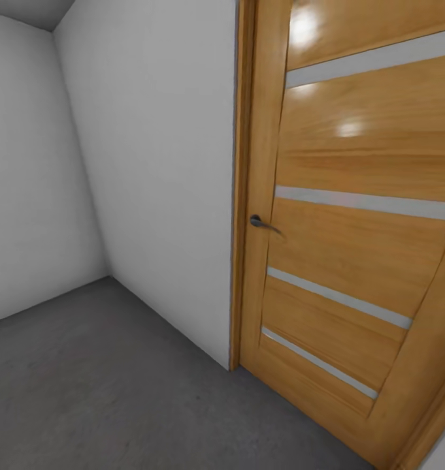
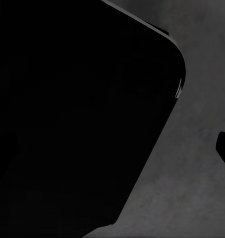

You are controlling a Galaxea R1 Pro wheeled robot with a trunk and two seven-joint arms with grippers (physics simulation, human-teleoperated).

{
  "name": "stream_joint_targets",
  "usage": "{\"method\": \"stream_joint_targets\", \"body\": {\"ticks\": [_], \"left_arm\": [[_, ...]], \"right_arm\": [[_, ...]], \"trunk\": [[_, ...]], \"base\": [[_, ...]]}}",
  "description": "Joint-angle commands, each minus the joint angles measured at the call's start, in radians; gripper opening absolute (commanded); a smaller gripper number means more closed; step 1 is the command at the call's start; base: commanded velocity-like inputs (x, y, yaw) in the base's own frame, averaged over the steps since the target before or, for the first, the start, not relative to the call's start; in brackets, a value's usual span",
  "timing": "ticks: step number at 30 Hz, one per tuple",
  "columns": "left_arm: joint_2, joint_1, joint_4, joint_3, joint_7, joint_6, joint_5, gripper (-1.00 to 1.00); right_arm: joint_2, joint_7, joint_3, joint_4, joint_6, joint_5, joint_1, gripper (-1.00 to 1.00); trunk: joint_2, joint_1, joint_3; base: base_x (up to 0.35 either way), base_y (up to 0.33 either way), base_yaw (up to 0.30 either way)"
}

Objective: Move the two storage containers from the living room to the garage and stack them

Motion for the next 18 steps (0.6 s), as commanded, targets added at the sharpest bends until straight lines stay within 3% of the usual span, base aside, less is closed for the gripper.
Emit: {"method": "stream_joint_targets", "body": {"ticks": [1,9,18], "left_arm": [[0.000,0.000,0.000,0.000,0.001,0.000,0.002,1.00],[0.000,0.000,0.000,0.000,0.001,0.000,0.003,1.00],[0.002,0.000,0.001,0.000,-0.001,0.000,0.006,1.00]], "right_arm": [[0.000,0.000,0.008,0.000,-0.003,-0.011,0.000,1.00],[0.000,0.000,0.008,0.000,-0.003,-0.011,0.000,1.00],[0.000,0.001,0.008,0.000,-0.003,-0.009,0.000,1.00]], "trunk": [[0.000,0.000,-0.001],[0.000,0.000,-0.001],[0.000,0.000,-0.001]], "base": [[0.000,0.000,-0.269],[0.006,0.003,-0.254],[0.193,0.171,-0.042]]}}
